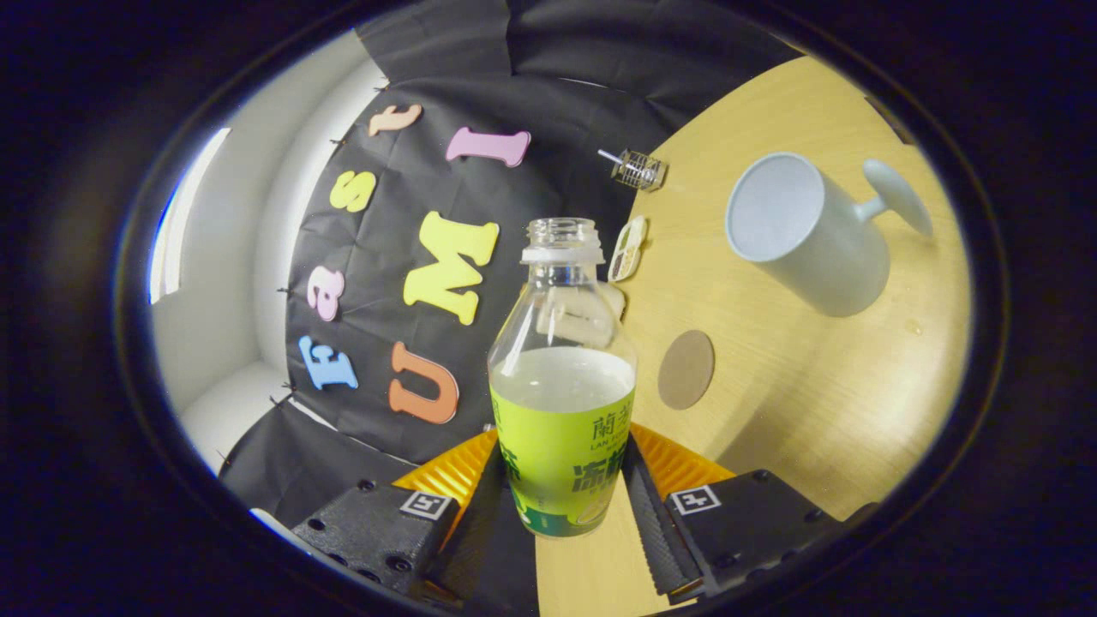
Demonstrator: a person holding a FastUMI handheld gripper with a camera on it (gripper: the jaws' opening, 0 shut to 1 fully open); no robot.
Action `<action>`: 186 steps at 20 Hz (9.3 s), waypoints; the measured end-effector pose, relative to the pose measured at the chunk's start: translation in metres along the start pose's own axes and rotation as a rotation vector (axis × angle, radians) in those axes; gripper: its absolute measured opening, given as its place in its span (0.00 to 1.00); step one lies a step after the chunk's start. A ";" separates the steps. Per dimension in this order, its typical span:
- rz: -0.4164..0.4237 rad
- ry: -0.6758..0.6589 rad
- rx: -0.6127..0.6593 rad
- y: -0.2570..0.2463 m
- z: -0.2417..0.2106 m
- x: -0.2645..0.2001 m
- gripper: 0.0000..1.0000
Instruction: Take the bottle from table, then pour the juice into the cup, finally place the bottle on the coaster
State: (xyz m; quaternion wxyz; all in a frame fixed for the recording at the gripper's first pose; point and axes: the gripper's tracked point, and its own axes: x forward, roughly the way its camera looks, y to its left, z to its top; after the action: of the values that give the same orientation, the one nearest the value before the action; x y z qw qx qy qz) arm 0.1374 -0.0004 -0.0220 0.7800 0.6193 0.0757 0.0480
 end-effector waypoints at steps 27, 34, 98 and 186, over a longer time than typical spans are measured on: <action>0.150 -0.069 0.505 0.037 0.049 0.002 0.77; 0.169 -0.076 0.557 0.040 0.055 0.000 0.77; 0.321 -0.074 0.928 0.096 0.091 -0.013 0.77; -0.557 -0.013 -1.237 -0.065 0.077 0.142 0.82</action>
State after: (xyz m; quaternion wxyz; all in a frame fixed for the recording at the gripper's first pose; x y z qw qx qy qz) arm 0.2899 -0.0654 -0.0762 0.9745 0.0169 0.1864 -0.1237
